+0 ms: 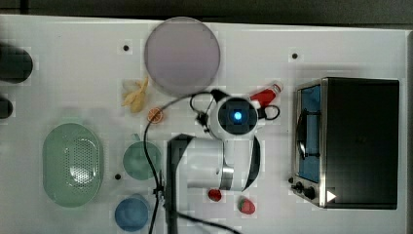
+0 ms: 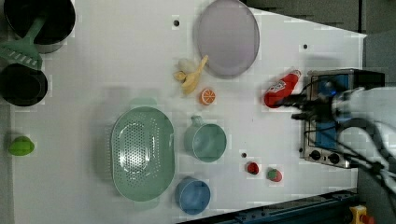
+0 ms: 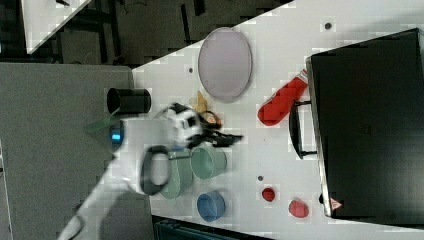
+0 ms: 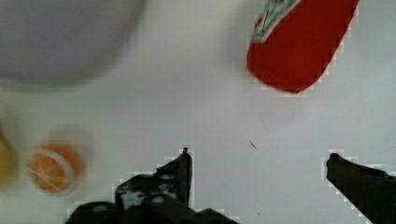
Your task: Pick ketchup from plate and place it on table.
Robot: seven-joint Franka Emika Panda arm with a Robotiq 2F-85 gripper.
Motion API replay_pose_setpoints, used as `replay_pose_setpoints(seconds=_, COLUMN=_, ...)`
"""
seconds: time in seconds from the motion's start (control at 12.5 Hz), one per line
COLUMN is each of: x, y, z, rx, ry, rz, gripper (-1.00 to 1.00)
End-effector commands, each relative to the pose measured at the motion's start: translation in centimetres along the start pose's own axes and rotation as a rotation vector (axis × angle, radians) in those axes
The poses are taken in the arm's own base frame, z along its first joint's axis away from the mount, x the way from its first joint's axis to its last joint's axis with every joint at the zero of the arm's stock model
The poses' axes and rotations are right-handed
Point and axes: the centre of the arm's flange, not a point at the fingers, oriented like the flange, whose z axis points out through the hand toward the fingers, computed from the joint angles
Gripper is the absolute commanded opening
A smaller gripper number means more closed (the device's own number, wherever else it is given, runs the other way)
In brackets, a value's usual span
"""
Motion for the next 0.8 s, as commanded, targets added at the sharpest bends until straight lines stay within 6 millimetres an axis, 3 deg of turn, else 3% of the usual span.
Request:
replay_pose_setpoints(seconds=0.08, x=1.9, y=-2.2, z=-13.3, rx=0.064, ry=0.115, rz=0.313, gripper=1.00)
replay_pose_setpoints(seconds=0.48, x=1.3, y=-2.4, z=-25.2, rx=-0.001, ry=0.025, rz=0.358, gripper=1.00)
replay_pose_setpoints(seconds=0.64, x=0.8, y=-2.2, z=-26.9, rx=-0.023, ry=-0.007, rz=0.359, gripper=1.00)
replay_pose_setpoints(seconds=0.8, x=1.0, y=-2.0, z=-27.2, rx=-0.019, ry=0.000, rz=0.363, gripper=1.00)
